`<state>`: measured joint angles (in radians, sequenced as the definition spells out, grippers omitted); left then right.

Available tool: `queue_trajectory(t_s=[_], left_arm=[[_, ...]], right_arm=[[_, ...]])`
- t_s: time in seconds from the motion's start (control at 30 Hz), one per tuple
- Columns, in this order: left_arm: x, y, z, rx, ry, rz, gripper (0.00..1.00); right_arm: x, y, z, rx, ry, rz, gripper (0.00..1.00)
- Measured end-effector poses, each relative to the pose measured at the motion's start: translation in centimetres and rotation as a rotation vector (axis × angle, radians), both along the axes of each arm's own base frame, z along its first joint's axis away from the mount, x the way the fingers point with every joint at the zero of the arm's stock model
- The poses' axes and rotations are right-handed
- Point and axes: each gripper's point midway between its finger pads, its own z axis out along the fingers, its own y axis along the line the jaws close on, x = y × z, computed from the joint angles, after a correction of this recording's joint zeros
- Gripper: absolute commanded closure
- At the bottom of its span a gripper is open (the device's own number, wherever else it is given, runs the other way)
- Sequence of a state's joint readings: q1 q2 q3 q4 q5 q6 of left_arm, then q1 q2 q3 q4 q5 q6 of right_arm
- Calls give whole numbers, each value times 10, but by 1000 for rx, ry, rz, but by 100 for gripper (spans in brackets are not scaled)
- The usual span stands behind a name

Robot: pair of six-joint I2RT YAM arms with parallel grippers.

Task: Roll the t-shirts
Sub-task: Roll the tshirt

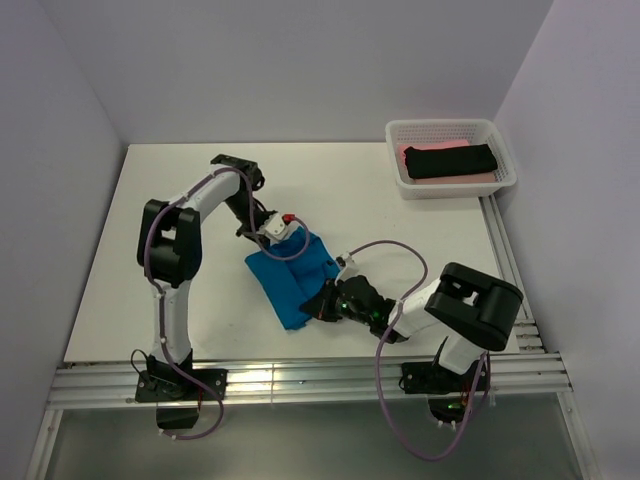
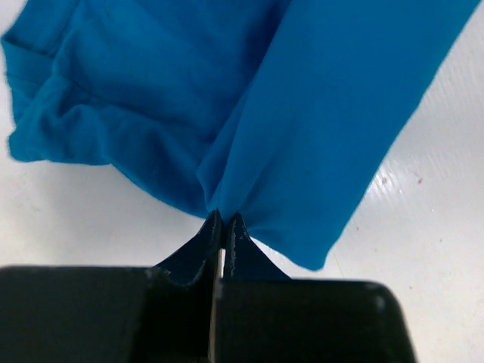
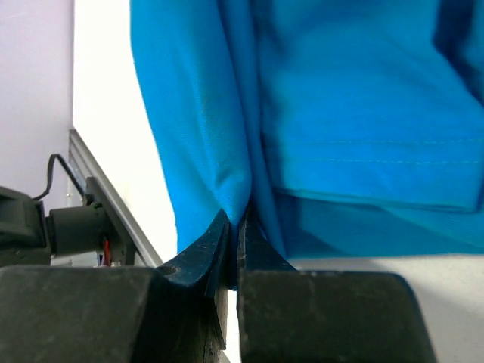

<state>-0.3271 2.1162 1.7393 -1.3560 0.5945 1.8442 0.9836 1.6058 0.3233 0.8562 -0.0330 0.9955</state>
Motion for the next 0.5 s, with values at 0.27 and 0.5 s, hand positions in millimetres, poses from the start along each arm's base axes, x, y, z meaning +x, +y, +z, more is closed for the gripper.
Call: queue_trajectory(t_s=[0.27, 0.5], left_arm=[[4, -9, -31, 81, 82, 46, 88], [6, -6, -39, 169, 106, 108, 87]], right_arm=[[2, 2, -12, -27, 57, -26, 100], [7, 6, -13, -78, 81, -43, 90]])
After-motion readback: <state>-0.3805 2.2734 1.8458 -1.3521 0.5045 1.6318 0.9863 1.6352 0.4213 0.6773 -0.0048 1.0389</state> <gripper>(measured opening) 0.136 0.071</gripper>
